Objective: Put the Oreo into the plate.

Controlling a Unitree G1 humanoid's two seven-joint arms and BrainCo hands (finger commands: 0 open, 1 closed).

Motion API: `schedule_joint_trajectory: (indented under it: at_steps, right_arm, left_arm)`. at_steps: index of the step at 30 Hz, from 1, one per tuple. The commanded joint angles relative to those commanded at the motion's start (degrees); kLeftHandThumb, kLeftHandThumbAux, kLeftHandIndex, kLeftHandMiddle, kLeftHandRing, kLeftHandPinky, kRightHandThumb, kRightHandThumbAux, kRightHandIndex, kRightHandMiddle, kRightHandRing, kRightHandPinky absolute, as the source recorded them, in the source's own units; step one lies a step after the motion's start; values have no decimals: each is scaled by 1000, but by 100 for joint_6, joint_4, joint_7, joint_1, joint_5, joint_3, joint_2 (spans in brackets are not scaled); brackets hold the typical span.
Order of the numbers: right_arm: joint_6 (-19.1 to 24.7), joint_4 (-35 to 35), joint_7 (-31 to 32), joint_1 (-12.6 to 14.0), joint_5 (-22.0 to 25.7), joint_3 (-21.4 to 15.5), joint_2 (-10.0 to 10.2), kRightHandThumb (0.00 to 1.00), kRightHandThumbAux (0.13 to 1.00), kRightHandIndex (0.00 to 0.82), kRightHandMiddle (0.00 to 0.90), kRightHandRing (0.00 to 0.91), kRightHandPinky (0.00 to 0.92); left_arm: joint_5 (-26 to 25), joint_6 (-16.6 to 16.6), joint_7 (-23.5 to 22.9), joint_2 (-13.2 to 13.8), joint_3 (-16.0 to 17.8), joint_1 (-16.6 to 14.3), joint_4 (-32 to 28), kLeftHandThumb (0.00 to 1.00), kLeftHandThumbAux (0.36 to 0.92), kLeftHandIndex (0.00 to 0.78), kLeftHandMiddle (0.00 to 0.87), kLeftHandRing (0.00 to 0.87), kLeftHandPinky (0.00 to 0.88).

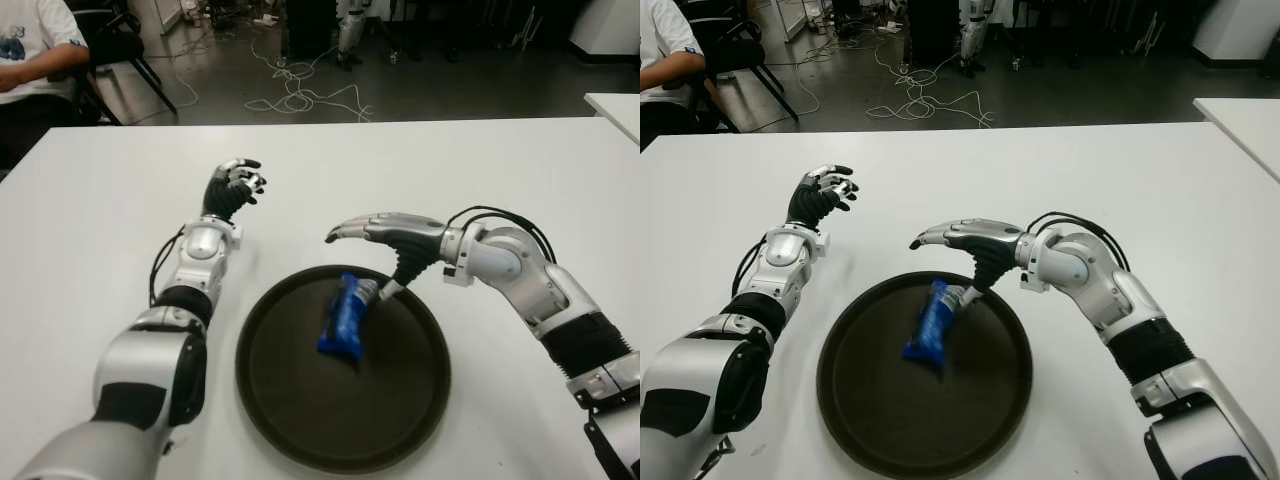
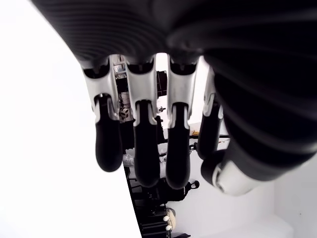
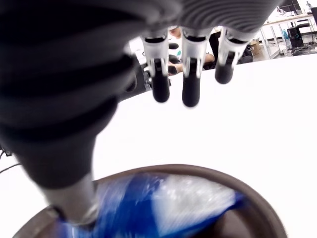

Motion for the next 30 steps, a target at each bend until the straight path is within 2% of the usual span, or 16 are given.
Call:
schedule_joint_trajectory:
  at_steps: [15, 24, 26, 30]
  right_arm:
    - [87, 99, -277, 55, -147, -45, 84, 0, 703, 0, 0, 0, 0]
    - [12, 450, -560, -53, -181, -77, 118, 0, 666, 0, 0, 0, 0]
    - [-33, 691, -702, -151, -201, -94, 149, 0, 660, 0, 0, 0, 0]
    - [-221, 1742, -1087, -647, -204, -147, 277, 0, 656, 0, 0, 0, 0]
  left_arm:
    - [-8, 26, -10, 8, -18, -6, 8, 820, 689, 349, 506, 485, 530]
    - [-12, 16, 1, 9, -17, 0, 12, 819, 689, 349, 500, 481, 523]
    - [-16, 18, -8, 11, -14, -2, 13, 818, 689, 349, 502, 482, 523]
    - [-10, 9, -13, 15, -20, -3, 14, 818, 689, 347, 504, 485, 524]
